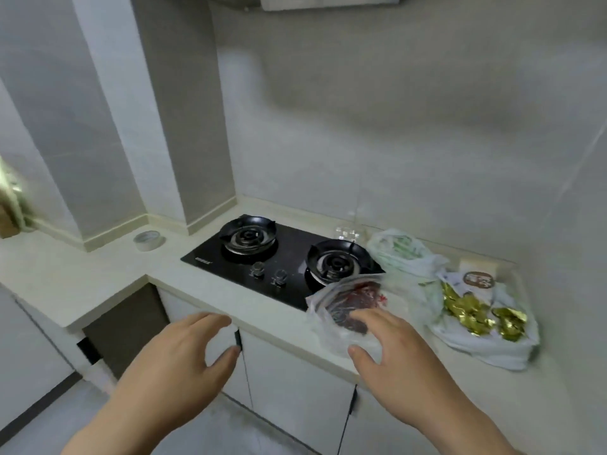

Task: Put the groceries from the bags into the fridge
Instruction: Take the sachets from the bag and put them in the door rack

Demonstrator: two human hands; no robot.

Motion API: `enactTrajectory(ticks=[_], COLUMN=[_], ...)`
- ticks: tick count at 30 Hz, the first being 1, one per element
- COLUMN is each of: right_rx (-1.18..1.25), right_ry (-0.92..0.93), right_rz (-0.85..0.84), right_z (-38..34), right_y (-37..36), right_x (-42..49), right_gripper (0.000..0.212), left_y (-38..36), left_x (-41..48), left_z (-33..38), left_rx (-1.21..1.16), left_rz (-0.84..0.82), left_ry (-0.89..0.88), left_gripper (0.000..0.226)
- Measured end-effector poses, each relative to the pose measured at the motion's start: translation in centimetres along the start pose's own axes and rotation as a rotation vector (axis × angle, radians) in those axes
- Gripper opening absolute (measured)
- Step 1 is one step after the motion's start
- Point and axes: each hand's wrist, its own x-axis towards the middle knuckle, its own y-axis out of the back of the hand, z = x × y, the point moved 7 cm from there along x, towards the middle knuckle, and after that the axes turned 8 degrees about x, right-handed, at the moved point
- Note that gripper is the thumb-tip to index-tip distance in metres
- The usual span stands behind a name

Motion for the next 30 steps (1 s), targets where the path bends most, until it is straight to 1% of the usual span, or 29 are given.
enactTrajectory(ticks=[5,9,14,18,21,25,27,30], right_rx=[-0.034,-0.073,-0.127,-0.148,-0.152,-0.174,-0.174,-0.141], right_ry=[-0.205,-0.348,-0.467,-0.549,-0.609,-0.712,-0.761,-0.822], right_rz=[0.080,0.161,0.187,0.216,0.229,0.281,0.299,0.316], right_z=[6.2,9.5,10.9,11.5,12.3,14.4,15.9,18.3], right_y=[3.4,5.2,5.5,6.0,6.3,7.7,8.3,9.3], right_x=[-1.6,-1.6,0.8,3.2,4.0,3.3,2.6,1.7], right_gripper=[0.047,0.048,0.050,0.049,0.049,0.049,0.050,0.051], left_y=[-3.5,-5.7,-8.0,-10.0,-11.8,-14.7,-15.8,-17.0], left_x=[5.9,10.2,15.5,19.8,22.4,25.1,26.1,26.9], left_z=[5.6,8.3,8.6,8.8,9.8,13.7,16.4,20.6], left_rx=[-0.093,-0.125,-0.184,-0.250,-0.315,-0.326,-0.339,-0.342], left_rz=[-0.048,-0.061,-0.169,-0.172,-0.221,-0.285,-0.326,-0.370], left_ry=[-0.176,-0.284,-0.390,-0.501,-0.541,-0.620,-0.650,-0.718], left_gripper=[0.048,0.046,0.041,0.043,0.038,0.048,0.047,0.040])
